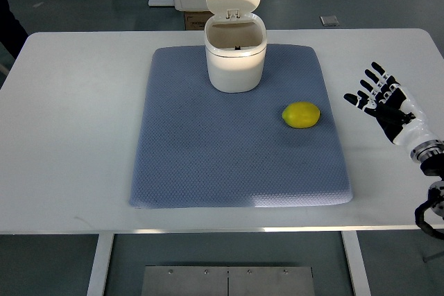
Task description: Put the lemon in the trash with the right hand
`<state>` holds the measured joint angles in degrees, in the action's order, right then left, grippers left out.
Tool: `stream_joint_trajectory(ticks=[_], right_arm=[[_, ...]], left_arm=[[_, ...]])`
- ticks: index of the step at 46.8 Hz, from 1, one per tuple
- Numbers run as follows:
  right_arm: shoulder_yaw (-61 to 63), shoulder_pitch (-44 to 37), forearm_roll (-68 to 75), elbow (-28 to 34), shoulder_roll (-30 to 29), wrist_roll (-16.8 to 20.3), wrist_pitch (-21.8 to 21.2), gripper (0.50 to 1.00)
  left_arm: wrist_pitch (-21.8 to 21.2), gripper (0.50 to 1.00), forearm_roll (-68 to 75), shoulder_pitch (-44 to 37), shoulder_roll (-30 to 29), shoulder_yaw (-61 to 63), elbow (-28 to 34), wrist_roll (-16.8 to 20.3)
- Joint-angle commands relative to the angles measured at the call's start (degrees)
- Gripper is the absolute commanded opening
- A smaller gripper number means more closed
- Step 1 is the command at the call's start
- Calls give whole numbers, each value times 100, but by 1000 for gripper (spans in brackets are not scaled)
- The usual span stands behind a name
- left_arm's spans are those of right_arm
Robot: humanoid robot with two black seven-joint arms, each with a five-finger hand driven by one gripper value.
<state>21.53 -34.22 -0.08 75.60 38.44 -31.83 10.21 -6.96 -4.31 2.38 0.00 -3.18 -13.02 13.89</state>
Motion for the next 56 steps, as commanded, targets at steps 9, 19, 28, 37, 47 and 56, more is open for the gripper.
stream_joint_trajectory(ticks=[9, 19, 28, 37, 47, 56], right_arm=[[18, 3, 0, 8, 6, 1, 60, 1000], [18, 3, 0, 8, -12, -69, 78, 1000], [18, -15, 0, 8, 24, -69, 78, 1000], [18, -6, 0, 16, 41, -69, 78, 1000], [18, -6, 0, 16, 59, -69, 87, 1000], [27, -6, 0, 17, 120, -86, 96, 1000]], left_arm=[[19, 1000, 0, -71, 0, -7, 1, -9], [11, 1000, 0, -133, 0, -7, 10, -9], [11, 1000, 0, -141, 0, -16, 10, -9], [11, 1000, 0, -141, 0, -16, 10, -9], [11, 1000, 0, -141, 0, -16, 10, -9], [11, 1000, 0, -141, 0, -16, 10, -9]])
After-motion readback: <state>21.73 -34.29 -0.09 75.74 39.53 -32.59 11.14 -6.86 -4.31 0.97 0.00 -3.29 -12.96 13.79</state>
